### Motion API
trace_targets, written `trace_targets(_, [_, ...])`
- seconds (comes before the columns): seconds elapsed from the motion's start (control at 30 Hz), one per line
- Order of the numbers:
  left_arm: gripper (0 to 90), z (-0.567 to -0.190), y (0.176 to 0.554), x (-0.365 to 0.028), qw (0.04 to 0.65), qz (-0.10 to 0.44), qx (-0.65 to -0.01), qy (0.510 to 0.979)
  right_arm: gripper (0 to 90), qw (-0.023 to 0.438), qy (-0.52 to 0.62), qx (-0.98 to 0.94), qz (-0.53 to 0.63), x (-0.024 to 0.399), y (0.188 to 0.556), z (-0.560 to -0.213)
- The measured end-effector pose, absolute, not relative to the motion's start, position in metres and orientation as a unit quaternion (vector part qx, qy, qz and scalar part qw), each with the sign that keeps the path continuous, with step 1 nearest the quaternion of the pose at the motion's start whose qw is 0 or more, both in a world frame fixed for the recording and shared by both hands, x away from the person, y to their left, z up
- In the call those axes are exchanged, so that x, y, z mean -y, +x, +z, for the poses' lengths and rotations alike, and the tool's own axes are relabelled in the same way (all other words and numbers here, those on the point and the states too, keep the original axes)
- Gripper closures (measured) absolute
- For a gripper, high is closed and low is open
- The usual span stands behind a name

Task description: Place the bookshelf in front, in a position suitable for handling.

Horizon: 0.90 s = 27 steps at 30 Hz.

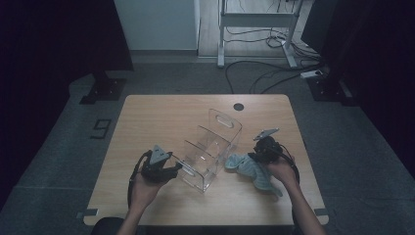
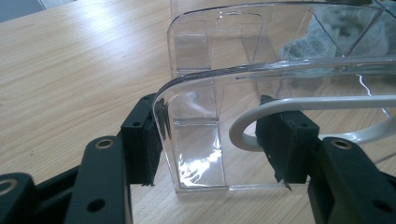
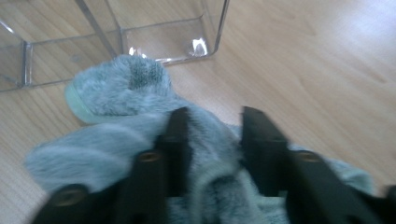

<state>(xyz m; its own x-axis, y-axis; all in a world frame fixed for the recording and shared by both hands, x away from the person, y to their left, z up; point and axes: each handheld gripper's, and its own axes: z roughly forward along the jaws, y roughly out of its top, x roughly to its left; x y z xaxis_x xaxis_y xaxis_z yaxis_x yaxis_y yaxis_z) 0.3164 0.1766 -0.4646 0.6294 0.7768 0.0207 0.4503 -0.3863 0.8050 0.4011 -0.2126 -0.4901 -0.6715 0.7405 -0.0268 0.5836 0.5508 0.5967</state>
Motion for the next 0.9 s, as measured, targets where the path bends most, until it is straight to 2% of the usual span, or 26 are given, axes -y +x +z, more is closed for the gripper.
trace_targets(0.03, [43.1,-0.465,0.316,-0.177,0.403,0.202,-0.38,0.808,46.5,0.14,0.38,-0.87,0.282,0.213,0.4,-0.49])
trace_targets(0.13, [43.1,-0.465,0.317,-0.177,0.403,0.202,-0.379,0.808,38.9,0.152,0.379,-0.868,0.282,0.219,0.393,-0.484])
trace_targets(0.53, [43.1,-0.465,0.316,-0.176,0.403,0.202,-0.38,0.807,20.6,0.156,0.351,-0.873,0.301,0.234,0.356,-0.444])
trace_targets(0.63, [43.1,-0.464,0.316,-0.176,0.402,0.203,-0.38,0.808,12.9,0.142,0.341,-0.877,0.308,0.232,0.35,-0.449])
trace_targets(0.9, [43.1,-0.464,0.316,-0.176,0.402,0.203,-0.379,0.808,8.3,0.131,0.343,-0.882,0.294,0.217,0.373,-0.491])
